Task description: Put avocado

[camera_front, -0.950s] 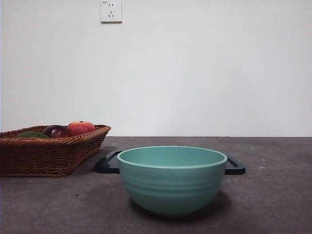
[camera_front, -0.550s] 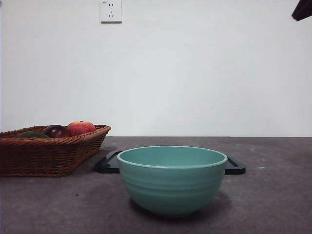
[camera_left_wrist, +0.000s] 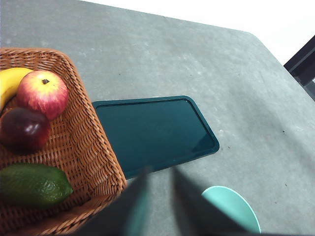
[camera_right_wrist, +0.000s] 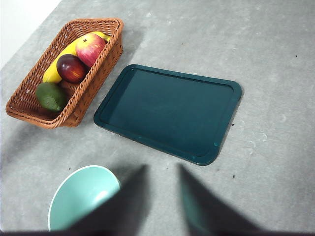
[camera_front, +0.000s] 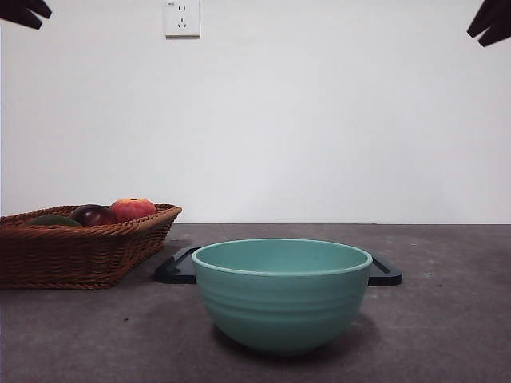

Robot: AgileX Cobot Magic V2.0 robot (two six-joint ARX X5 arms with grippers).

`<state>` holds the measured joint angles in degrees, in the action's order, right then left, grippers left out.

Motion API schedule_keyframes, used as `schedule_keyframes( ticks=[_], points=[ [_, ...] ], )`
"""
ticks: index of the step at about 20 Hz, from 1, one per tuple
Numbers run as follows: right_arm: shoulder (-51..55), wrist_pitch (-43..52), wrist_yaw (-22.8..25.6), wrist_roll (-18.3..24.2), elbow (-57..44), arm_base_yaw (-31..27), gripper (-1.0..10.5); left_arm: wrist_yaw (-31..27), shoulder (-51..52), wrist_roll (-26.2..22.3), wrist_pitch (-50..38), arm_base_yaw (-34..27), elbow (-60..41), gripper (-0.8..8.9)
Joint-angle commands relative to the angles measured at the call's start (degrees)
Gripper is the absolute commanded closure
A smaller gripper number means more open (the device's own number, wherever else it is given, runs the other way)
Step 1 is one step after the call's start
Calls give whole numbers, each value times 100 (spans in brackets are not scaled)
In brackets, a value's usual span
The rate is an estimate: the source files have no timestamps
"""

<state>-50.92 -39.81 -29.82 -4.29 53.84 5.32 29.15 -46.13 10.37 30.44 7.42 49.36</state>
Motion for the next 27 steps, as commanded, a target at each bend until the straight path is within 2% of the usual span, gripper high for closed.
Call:
schedule_keyframes(
  ticks=[1, 2, 3, 5, 14, 17, 20, 24, 27],
  points=[
    [-28, 37, -15, 70, 96, 22, 639, 50, -28, -68, -35, 17, 96, 394],
    [-28, 35, -17, 68, 96, 22, 580, 50, -28, -70, -37, 17, 96, 306],
    [-28, 35, -15, 66, 96, 22, 506, 50, -28, -70, -37, 17, 96, 260],
    [-28, 35, -15, 61, 96, 22, 389, 50, -28, -70, -39, 17, 96, 251],
    [-28, 20, -28, 17, 96, 22, 388, 48, -31, -66, 50, 15, 96, 253],
    [31, -273, -376, 55, 98, 22, 389, 31, -103, -68, 354, 15, 164, 255],
    [138, -367, -599, 55, 98, 24, 389, -442, -404, -74, 717, 15, 424, 255],
    [326, -586, -621, 72, 98, 24, 389, -1036, -1172, -70, 1252, 15, 1001, 255],
    [507, -787, -621, 76, 98, 24, 388, -1276, -1963, 28, 1486, 15, 1384, 256]
  ],
)
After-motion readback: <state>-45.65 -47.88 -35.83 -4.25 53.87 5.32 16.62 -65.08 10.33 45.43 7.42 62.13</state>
